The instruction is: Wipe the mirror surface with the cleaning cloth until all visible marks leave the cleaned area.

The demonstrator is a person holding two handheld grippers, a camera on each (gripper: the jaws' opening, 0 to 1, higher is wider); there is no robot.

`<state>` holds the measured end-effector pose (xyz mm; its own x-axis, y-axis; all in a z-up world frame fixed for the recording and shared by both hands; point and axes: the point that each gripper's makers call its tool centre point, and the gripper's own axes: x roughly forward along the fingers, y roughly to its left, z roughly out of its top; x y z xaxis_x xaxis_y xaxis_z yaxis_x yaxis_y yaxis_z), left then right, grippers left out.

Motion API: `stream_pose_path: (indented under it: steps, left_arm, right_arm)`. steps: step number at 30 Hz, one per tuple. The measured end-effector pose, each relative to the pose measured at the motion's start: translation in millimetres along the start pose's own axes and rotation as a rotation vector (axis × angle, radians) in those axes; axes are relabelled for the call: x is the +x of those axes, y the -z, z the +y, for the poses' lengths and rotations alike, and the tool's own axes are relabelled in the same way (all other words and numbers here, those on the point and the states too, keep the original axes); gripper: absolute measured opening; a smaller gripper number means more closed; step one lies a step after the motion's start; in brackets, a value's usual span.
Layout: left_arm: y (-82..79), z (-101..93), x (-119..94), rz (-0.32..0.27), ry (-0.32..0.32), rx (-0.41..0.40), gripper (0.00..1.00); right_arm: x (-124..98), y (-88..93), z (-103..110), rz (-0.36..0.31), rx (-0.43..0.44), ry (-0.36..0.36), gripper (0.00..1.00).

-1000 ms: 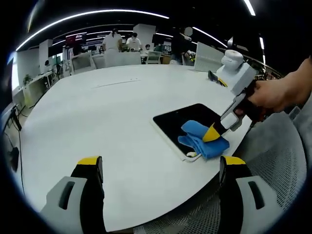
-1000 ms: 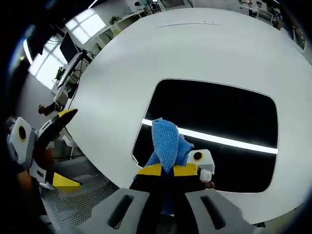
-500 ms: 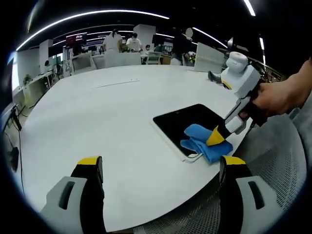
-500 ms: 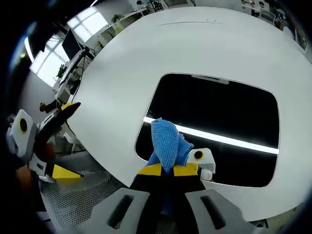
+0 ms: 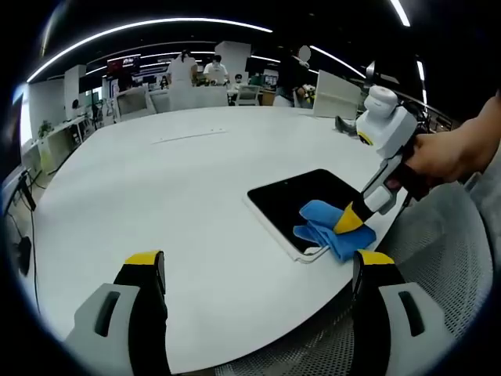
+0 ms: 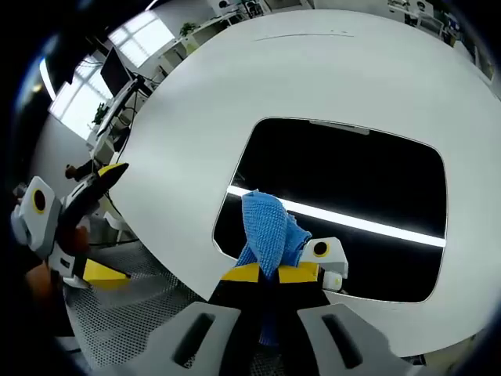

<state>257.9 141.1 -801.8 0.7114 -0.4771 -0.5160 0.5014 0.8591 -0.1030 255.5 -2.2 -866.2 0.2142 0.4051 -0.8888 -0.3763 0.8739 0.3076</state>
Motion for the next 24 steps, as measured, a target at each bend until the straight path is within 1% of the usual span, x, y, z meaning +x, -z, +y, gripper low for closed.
stream_pose_path:
  steps: [4,16,24]
  left_arm:
    - [0.8,-0.3,0.1,0.004,0.001,-0.002,0.99]
    - [1.5,-0.8,1.2,0.009,0.005,-0.001,0.99]
    - [1.5,-1.7,0.9,0.010,0.009,0.000,0.99]
  right_arm:
    - [-1.8,0.7,-4.7,-0.002,0.005,0.001,0.00]
    - [-11.9,6.8,-28.4,-0.001,0.021,0.027,0.00]
    - [-13.4,8.2,-31.5,-0.007,0.034,0.031,0.00]
